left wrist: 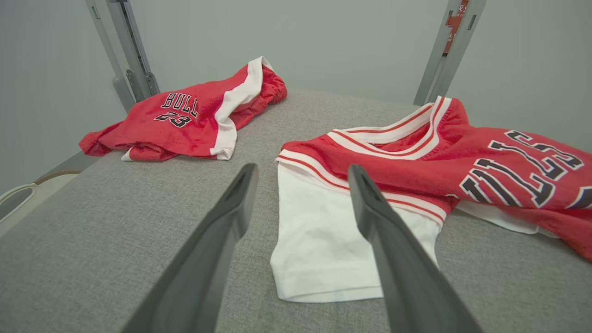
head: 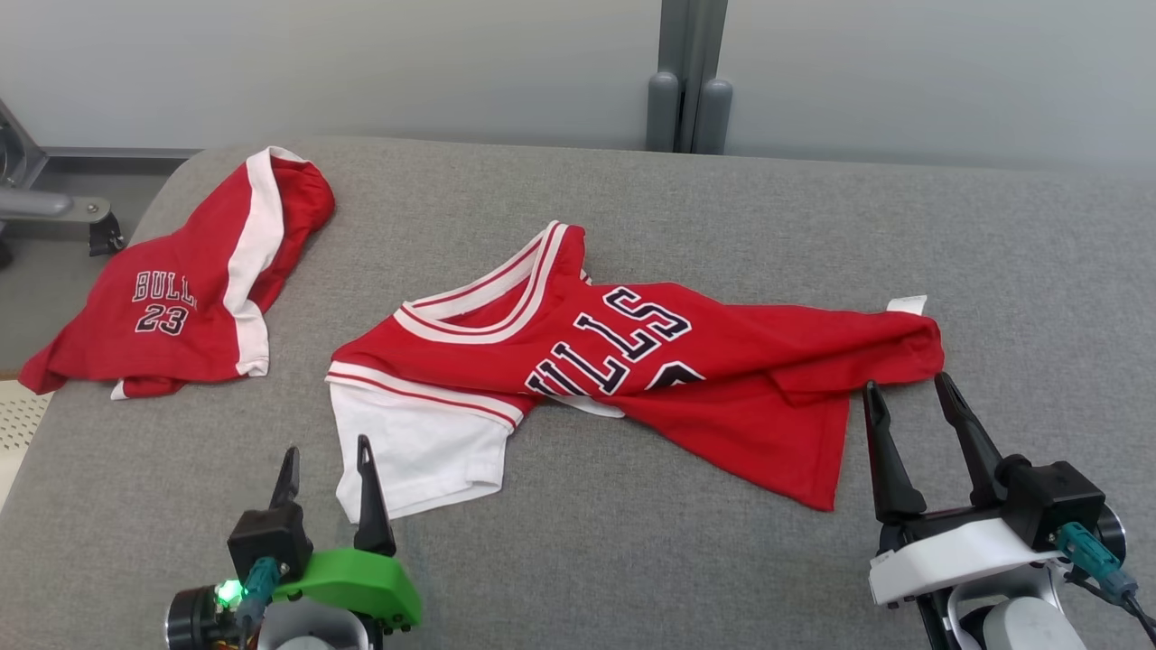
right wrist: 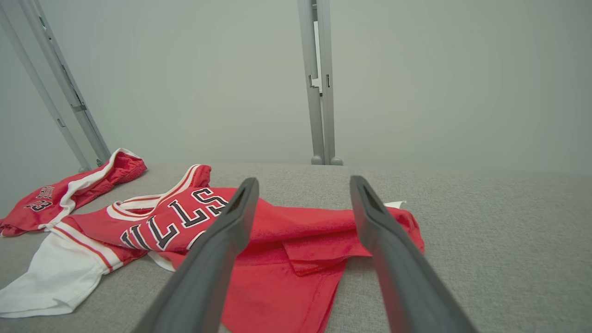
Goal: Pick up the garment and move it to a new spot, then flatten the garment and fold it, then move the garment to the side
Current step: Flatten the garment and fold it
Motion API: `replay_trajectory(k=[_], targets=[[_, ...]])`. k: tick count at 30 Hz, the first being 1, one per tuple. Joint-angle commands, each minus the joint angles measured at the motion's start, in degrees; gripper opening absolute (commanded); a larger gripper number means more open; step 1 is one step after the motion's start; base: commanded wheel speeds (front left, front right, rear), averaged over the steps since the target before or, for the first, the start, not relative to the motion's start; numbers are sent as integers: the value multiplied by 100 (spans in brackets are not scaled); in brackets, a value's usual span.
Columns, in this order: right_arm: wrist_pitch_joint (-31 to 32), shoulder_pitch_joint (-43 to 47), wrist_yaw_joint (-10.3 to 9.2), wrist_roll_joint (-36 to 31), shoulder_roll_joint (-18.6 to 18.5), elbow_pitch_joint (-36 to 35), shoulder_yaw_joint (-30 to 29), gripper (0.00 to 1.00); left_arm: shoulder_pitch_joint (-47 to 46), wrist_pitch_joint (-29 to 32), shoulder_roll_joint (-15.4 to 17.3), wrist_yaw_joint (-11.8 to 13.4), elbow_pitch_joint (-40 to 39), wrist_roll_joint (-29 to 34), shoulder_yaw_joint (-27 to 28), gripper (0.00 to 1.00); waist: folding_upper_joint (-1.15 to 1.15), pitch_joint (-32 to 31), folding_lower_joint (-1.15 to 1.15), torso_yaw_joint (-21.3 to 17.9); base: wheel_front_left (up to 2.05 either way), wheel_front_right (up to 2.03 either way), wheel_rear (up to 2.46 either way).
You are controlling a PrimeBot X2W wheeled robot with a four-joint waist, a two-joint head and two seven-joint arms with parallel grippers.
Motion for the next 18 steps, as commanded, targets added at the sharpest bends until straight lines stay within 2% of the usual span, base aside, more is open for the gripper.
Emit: replay_trajectory(k=[1,5,8,12,18], targets=[[-45,88,-9,38,-13,3,-14,100,111,-18,-34,-26,9,14,-3,100,0,-67,0,39,0,0,0],[-73,97,-9,63,-13,55,37,100,135,-18,-53,-37,263,23,-31,100,0,-93,0,-4,0,0,0],[-87,54,-9,43,-14,79,120,100,-18,25,-41,-61,747,19,-91,100,0,-89,0,-82,0,0,0],[-90,61,-9,-97,-14,142,208,100,-258,69,12,67,1407,-63,39,100,0,-69,0,-181,0,0,0],[-101,-1,-9,-122,-13,204,246,100,-675,74,29,-104,2207,-368,250,100,0,38,0,-359,0,0,0]])
